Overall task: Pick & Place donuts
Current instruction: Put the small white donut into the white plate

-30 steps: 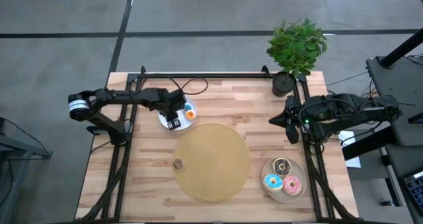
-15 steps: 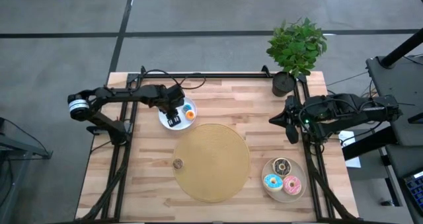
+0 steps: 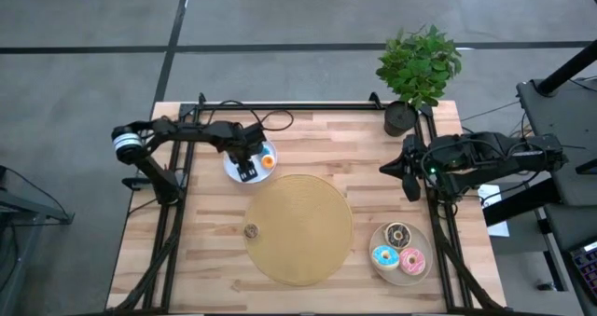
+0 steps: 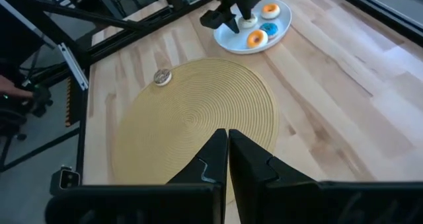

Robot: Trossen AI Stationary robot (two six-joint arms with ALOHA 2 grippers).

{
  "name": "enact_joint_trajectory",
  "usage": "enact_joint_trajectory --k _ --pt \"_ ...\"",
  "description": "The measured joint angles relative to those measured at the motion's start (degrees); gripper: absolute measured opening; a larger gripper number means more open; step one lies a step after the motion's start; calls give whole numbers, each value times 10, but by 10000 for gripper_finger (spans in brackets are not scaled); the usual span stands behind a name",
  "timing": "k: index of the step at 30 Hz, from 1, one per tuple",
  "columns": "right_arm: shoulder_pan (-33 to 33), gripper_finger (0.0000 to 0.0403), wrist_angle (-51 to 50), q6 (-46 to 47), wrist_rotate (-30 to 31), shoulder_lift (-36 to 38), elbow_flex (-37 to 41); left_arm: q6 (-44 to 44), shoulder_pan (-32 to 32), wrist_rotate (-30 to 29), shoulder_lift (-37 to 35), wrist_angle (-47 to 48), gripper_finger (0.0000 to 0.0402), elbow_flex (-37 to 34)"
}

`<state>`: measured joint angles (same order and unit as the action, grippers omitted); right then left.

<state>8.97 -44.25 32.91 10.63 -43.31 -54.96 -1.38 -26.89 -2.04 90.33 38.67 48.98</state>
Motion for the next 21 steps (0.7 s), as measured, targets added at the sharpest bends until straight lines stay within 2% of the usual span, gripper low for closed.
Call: enact_joint_trajectory --k 21 --pt "0 9 0 5 0 0 0 1 0 -3 -7 64 190 84"
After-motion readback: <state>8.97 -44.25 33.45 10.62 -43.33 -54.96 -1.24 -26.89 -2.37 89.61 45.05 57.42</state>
